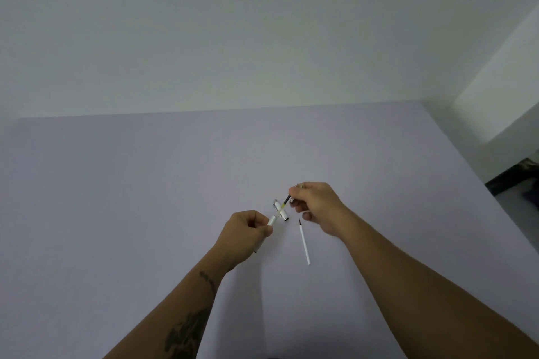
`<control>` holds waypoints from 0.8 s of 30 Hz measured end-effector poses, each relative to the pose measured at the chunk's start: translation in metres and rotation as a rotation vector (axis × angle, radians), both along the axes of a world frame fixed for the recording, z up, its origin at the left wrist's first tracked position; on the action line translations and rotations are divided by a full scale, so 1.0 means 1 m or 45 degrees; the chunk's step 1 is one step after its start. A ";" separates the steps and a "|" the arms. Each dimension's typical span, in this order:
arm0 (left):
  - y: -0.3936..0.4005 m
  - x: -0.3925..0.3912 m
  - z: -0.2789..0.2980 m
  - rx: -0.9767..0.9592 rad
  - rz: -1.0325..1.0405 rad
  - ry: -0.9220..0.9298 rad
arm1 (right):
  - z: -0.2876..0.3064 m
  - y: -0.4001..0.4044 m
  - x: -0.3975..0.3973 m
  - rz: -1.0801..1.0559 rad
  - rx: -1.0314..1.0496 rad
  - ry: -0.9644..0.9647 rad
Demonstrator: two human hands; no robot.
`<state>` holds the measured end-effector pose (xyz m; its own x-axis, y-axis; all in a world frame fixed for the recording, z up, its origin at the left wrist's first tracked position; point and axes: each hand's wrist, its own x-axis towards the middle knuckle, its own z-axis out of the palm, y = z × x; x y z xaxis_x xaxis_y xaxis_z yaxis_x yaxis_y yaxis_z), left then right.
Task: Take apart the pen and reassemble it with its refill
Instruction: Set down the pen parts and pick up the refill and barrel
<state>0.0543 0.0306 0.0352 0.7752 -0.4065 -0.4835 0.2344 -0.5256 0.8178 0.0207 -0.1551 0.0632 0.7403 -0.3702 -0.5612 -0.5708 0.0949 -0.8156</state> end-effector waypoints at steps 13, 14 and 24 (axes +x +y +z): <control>0.002 -0.006 -0.027 0.192 0.117 0.030 | -0.058 -0.024 0.000 0.437 -0.389 0.330; 0.002 -0.007 -0.028 0.192 0.117 0.033 | -0.064 -0.022 0.001 0.428 -0.427 0.318; 0.009 -0.013 -0.034 0.189 0.126 0.076 | -0.087 -0.015 0.003 0.368 -0.578 0.250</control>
<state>0.0409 0.0394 0.0017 0.7761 -0.2503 -0.5789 0.3369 -0.6115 0.7160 0.0234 -0.1705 -0.0239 0.7452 -0.4040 -0.5305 -0.6664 -0.4229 -0.6140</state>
